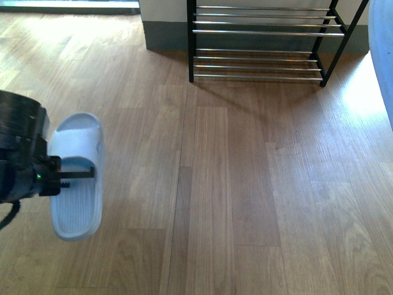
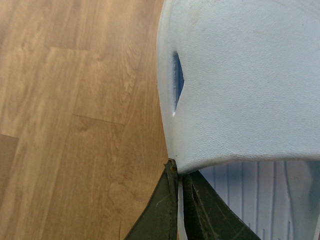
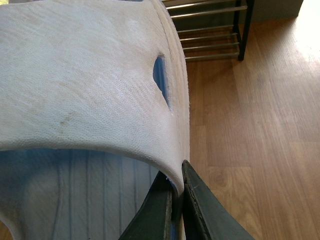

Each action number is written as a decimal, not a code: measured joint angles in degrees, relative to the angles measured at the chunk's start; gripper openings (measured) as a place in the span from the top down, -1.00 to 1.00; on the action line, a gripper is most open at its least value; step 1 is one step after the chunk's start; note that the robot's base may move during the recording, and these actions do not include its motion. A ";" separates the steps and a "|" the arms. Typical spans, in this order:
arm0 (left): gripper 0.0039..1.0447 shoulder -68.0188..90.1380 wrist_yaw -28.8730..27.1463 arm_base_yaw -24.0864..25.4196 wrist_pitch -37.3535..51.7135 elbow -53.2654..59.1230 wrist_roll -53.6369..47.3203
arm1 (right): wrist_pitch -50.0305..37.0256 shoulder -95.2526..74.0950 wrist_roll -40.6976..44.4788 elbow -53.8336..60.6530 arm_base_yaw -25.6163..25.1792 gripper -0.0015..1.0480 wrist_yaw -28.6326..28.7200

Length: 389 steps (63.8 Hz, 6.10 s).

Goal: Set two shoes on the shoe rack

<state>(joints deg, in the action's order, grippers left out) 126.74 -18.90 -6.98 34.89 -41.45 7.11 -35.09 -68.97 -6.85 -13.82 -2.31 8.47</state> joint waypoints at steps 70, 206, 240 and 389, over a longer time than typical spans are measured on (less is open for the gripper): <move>0.98 -80.87 -15.32 -8.35 -38.66 15.58 -6.47 | 0.00 0.00 -0.02 0.00 0.00 0.97 0.00; 0.98 -80.76 -15.34 -8.39 -38.66 15.58 -6.47 | 0.00 -0.02 0.00 0.00 0.00 0.97 0.15; 0.98 -80.78 -15.30 -8.41 -38.66 15.89 -6.47 | 0.02 -0.02 0.00 0.09 0.00 0.97 0.00; 0.98 -80.85 -15.39 -8.41 -38.66 16.00 -6.45 | 24.02 -69.59 5.18 -77.24 13.09 0.97 -31.39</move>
<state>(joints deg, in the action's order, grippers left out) 45.89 -34.28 -15.40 -3.77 -25.45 0.67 -11.07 -138.56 -1.67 -91.07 10.79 -22.92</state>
